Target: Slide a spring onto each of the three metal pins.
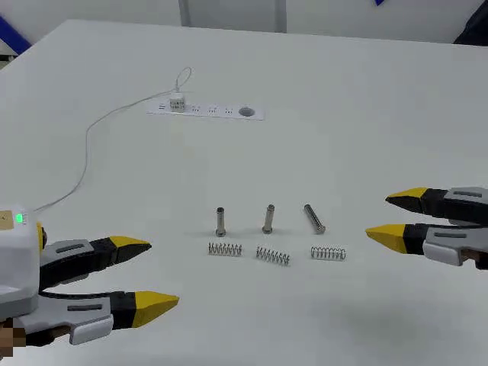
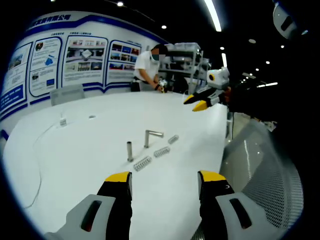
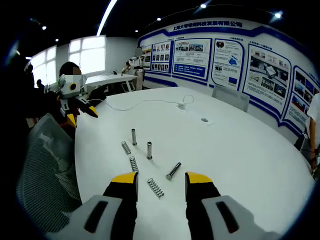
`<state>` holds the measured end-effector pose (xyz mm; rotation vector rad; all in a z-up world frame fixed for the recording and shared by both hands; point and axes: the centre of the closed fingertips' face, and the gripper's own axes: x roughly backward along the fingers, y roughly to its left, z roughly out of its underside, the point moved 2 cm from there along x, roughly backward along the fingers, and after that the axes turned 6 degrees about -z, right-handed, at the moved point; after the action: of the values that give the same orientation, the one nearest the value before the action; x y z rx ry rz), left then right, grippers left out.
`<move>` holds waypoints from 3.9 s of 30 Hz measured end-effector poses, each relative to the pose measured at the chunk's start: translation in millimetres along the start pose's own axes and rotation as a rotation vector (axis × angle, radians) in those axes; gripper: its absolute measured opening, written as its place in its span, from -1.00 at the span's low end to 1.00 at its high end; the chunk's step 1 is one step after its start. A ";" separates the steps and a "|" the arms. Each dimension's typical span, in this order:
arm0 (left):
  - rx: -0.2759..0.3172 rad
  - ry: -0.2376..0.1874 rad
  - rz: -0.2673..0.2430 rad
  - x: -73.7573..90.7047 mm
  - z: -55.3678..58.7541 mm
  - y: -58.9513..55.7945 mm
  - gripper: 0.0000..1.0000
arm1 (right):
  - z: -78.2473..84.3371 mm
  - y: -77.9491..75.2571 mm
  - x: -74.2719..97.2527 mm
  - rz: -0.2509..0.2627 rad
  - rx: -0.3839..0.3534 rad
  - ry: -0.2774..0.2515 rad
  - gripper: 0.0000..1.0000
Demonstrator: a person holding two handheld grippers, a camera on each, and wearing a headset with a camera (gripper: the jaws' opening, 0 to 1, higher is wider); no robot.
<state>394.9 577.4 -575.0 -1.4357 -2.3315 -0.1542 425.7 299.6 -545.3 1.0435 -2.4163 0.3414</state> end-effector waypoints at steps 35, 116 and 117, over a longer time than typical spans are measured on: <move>0.009 0.024 0.049 -10.9 8.9 -18.5 0.05 | 21.6 -52.2 -113.9 0.075 -0.082 0.320 -0.58; 0.016 0.034 0.050 -10.2 11.2 -17.2 -0.04 | 28.1 -37.2 -108.9 0.190 -0.287 0.287 -0.82; 0.016 0.033 0.051 -10.3 11.0 -17.2 -0.04 | 28.3 -37.5 -108.9 0.191 -0.289 0.284 -0.82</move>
<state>380.9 564.0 -587.2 -1.4717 -2.2631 -0.1429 508.3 329.6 -624.9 0.5965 -2.2270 0.1811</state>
